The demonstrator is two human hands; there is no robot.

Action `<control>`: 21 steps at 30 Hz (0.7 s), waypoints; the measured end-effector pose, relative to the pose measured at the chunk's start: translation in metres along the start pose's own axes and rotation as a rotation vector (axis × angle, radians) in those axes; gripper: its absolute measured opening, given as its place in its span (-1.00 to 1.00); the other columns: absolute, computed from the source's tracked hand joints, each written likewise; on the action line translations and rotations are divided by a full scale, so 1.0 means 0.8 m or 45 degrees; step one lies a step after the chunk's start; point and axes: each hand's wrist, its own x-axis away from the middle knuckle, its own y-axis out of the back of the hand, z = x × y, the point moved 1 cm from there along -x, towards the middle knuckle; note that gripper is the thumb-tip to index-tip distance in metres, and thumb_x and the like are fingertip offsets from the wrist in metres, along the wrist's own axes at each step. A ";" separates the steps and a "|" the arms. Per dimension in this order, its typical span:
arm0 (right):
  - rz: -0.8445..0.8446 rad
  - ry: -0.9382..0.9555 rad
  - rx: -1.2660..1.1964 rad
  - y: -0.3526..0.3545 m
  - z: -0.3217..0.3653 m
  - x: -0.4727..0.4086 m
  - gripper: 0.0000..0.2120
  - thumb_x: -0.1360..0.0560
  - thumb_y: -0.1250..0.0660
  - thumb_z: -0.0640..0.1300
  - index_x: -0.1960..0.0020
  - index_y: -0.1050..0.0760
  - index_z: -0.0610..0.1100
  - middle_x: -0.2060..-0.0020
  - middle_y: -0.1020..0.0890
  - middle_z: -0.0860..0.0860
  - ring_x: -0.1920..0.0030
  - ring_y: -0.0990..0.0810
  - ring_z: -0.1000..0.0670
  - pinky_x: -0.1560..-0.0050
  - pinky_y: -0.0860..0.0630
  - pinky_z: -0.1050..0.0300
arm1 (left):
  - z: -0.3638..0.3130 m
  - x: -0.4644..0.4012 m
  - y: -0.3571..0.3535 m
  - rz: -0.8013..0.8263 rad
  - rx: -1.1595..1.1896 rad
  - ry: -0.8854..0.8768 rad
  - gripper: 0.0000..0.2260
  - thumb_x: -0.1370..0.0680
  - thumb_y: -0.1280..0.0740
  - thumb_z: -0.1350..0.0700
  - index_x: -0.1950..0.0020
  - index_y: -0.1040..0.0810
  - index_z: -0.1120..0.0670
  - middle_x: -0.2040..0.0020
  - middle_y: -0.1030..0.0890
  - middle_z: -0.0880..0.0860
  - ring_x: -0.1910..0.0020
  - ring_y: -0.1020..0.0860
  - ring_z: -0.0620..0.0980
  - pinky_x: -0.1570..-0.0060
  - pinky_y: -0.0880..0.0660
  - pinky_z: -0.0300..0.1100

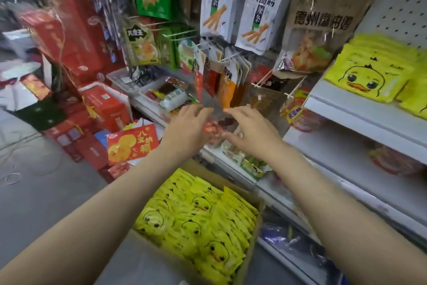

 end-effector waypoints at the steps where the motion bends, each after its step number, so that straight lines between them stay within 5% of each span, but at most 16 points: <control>1: 0.033 -0.026 -0.011 -0.019 -0.001 -0.011 -0.40 -0.53 -0.32 0.15 -0.51 -0.26 0.04 -0.41 -0.38 0.00 -0.41 -0.32 -0.07 -0.34 -0.38 -0.02 | 0.016 -0.003 -0.015 0.038 0.025 0.002 -0.48 -0.44 -0.41 -0.01 -0.36 -0.43 0.13 -0.22 -0.50 0.19 -0.19 -0.46 0.25 -0.16 -0.44 0.12; 8: 0.406 -0.272 -0.125 -0.184 -0.030 -0.019 -0.39 -0.49 -0.38 0.15 -0.46 -0.33 -0.02 -0.34 -0.47 -0.10 -0.36 -0.41 -0.16 -0.27 -0.44 -0.04 | 0.088 0.031 -0.164 0.498 0.191 0.143 -0.44 -0.44 -0.45 -0.01 -0.38 -0.40 0.12 -0.23 -0.49 0.21 -0.21 -0.43 0.27 -0.22 -0.39 0.10; 16: 1.031 -0.555 -0.315 -0.380 -0.054 0.092 -0.38 -0.47 -0.40 0.17 -0.46 -0.34 0.01 -0.32 -0.47 -0.12 -0.35 -0.43 -0.17 -0.21 -0.44 -0.01 | 0.085 0.171 -0.332 1.141 0.533 0.495 -0.39 -0.45 -0.46 -0.05 -0.44 -0.36 0.06 -0.25 -0.48 0.24 -0.26 -0.43 0.25 -0.19 -0.43 0.05; 21: 0.860 -0.640 -0.443 -0.443 -0.055 0.102 -0.45 -0.48 -0.41 0.13 -0.41 -0.40 0.00 -0.32 -0.47 -0.08 -0.34 -0.44 -0.14 -0.21 -0.43 0.01 | 0.100 0.214 -0.389 1.098 0.509 0.631 -0.36 -0.43 -0.46 -0.10 -0.45 -0.34 0.02 -0.37 -0.40 0.22 -0.34 -0.36 0.25 -0.23 -0.41 0.10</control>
